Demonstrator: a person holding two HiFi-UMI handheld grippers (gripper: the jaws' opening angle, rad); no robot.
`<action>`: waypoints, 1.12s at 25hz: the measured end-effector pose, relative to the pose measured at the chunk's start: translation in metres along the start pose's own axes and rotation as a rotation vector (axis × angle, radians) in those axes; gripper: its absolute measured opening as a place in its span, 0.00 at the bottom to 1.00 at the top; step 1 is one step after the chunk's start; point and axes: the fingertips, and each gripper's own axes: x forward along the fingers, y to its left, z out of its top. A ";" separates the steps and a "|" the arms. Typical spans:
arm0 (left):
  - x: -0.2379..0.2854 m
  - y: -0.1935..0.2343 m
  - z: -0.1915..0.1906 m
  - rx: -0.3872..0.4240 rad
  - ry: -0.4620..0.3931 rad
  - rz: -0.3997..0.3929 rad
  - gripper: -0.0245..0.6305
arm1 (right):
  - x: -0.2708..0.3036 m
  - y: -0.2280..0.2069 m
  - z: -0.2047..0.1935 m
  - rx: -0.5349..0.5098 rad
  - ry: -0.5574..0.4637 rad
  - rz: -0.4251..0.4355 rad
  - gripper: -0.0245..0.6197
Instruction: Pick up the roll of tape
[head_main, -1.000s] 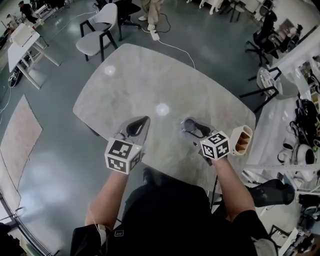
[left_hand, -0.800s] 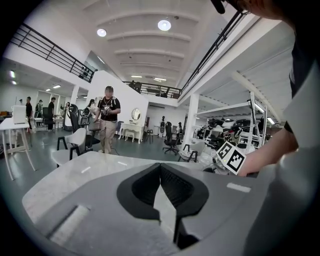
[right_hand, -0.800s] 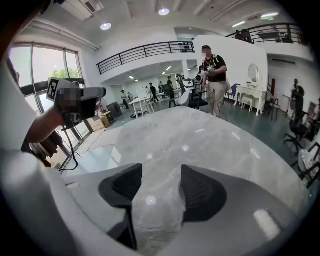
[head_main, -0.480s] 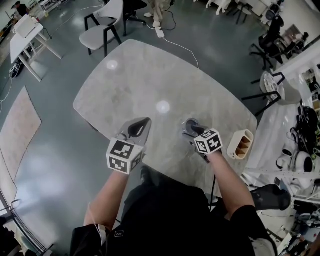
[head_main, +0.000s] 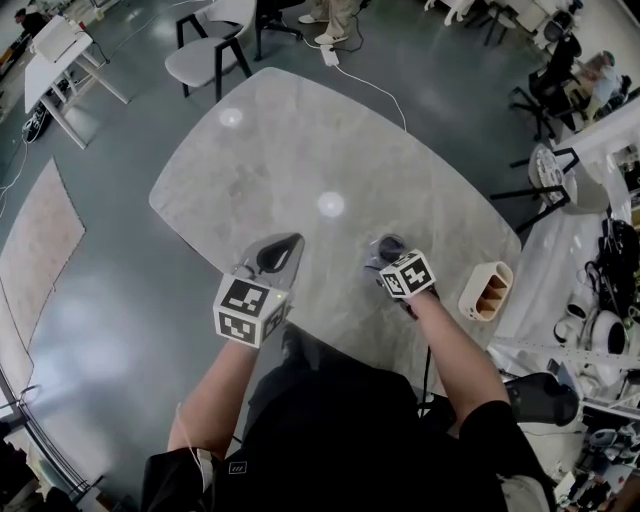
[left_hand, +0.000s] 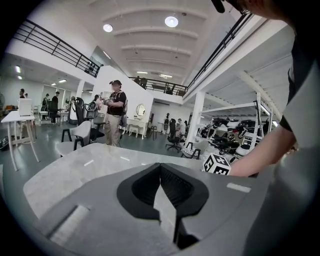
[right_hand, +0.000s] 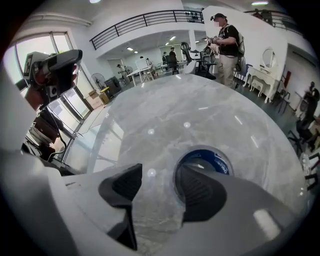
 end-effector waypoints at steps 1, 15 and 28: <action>-0.001 0.001 -0.001 -0.003 0.002 0.002 0.05 | 0.004 -0.002 -0.002 0.004 0.015 -0.007 0.40; -0.032 0.013 -0.007 -0.011 -0.018 0.047 0.05 | 0.013 -0.011 -0.014 -0.046 0.125 -0.092 0.12; -0.074 -0.002 0.017 0.035 -0.071 0.016 0.05 | -0.042 0.022 0.007 -0.033 -0.034 -0.124 0.11</action>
